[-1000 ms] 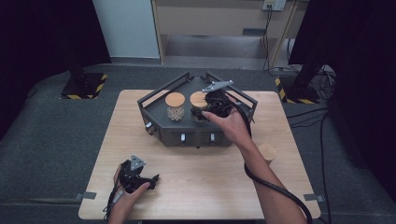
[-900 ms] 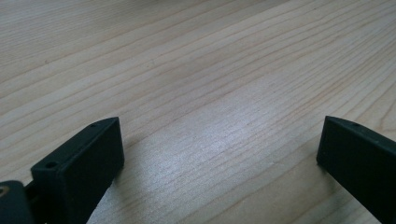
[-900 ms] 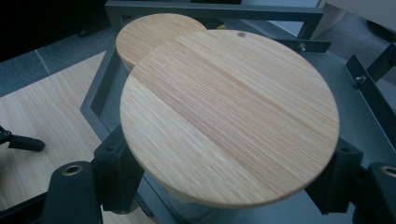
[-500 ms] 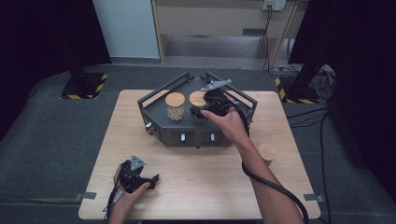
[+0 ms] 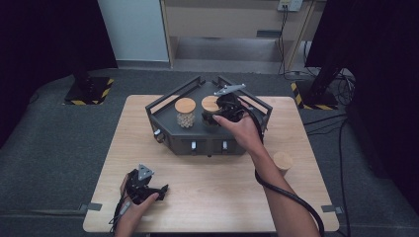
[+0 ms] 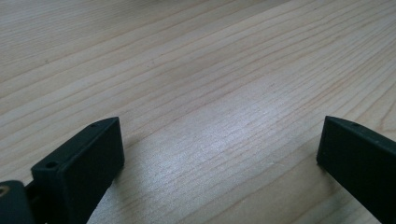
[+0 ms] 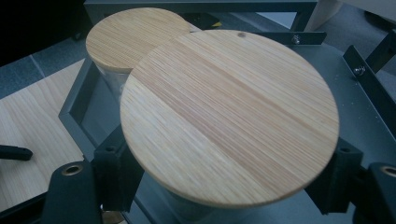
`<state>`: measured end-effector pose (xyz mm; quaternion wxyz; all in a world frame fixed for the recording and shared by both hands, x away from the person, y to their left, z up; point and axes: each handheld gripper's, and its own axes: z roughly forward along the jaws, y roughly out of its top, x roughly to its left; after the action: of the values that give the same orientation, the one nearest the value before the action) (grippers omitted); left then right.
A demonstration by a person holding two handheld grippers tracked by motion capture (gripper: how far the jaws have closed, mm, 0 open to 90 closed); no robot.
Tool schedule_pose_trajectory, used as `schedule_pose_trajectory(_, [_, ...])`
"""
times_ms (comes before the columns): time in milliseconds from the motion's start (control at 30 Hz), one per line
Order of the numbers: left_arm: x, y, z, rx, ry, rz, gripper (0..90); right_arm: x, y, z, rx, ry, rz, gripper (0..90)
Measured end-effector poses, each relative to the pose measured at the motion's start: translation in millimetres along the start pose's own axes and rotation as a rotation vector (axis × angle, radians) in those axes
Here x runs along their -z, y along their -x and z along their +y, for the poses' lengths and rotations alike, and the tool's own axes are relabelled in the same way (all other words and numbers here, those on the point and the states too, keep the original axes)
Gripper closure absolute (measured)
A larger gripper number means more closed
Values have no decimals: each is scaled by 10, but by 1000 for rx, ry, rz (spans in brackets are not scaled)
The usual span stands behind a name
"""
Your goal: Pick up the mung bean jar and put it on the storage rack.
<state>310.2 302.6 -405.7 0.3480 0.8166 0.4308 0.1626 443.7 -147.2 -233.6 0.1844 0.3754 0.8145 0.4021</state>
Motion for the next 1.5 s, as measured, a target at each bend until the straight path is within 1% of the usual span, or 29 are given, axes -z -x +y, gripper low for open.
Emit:
schedule_pose_trajectory(433, [-1, 2, -1, 1, 1, 1, 0, -81, 8, -23, -10, -11, -2, 257])
schedule_pose_trajectory(800, [-1, 2, -1, 1, 1, 1, 0, -152, 16, -78, -19, -27, -6, 257])
schedule_pose_trajectory(1133, [-1, 2, -2, 1, 1, 1, 0, -207, -2, -96, -14, -32, -9, 256])
schedule_pose_trajectory(1433, [-1, 3, -1, 1, 1, 1, 0, -235, -8, -119, -20, -34, -12, 257])
schedule_pose_trajectory(1500, [-1, 3, -2, 1, 1, 1, 0, -240, -16, -120, -14, -34, -13, 257])
